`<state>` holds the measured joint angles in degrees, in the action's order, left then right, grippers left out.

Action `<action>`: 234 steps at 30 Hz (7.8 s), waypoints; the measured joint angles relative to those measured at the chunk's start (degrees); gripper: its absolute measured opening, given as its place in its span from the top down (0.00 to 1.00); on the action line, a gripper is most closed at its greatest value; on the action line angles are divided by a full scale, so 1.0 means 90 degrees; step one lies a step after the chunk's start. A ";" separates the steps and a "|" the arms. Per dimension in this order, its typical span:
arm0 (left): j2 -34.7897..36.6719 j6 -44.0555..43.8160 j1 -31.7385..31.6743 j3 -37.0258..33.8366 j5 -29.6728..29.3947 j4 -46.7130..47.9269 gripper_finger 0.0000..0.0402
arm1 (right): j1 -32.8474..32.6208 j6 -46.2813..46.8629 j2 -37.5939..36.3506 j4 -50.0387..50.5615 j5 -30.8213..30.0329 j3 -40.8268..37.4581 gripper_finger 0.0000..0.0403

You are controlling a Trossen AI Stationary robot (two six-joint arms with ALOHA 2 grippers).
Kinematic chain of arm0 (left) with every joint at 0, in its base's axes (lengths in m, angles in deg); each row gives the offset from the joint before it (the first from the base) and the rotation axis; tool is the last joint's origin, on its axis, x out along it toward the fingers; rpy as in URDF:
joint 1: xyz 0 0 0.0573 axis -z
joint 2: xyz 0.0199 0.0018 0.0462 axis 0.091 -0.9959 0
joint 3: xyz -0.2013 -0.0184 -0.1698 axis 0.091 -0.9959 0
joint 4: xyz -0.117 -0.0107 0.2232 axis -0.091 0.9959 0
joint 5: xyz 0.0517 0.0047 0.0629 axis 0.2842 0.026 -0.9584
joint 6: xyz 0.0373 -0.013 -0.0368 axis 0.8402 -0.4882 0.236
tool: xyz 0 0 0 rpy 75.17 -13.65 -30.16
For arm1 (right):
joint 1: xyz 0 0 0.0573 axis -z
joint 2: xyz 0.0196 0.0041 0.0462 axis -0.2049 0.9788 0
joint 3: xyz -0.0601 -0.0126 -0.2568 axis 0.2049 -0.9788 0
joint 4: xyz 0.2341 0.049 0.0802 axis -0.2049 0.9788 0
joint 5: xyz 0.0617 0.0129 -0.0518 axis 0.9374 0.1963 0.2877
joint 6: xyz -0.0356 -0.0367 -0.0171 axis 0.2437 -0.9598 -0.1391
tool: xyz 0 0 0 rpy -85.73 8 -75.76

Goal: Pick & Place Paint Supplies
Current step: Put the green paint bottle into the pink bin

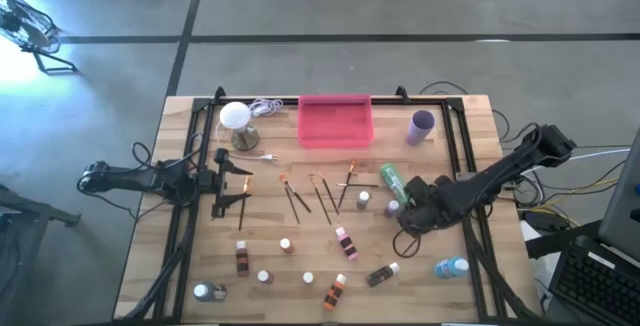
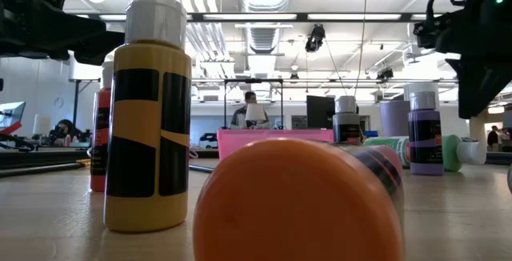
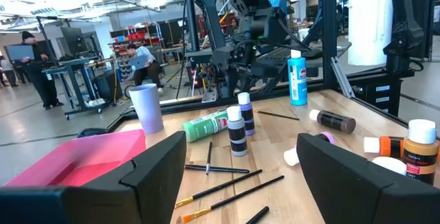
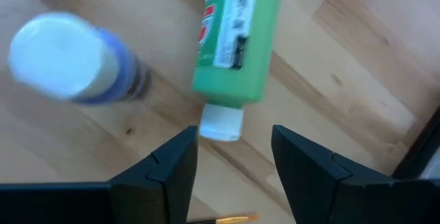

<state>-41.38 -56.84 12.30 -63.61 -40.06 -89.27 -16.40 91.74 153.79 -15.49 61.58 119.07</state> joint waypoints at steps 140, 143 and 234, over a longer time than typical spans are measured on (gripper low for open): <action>0.0002 0.0000 -0.0001 0.0000 0.0000 -0.0002 0.30 | 0.5632 -1.4718 0.3224 0.0527 -0.2927 0.5737 0.72; 0.0002 0.0000 0.0000 0.0000 0.0000 -0.0002 0.30 | 0.5722 -1.4974 0.3441 0.0539 -0.2896 0.5845 0.72; 0.0000 -0.0002 0.0001 0.0000 0.0000 -0.0002 0.30 | 0.6491 -1.7108 0.4579 -0.0173 -0.3519 0.6125 0.59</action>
<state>-41.39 -56.86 12.31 -63.61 -40.06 -89.29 42.02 -62.23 195.00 -17.04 29.91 174.20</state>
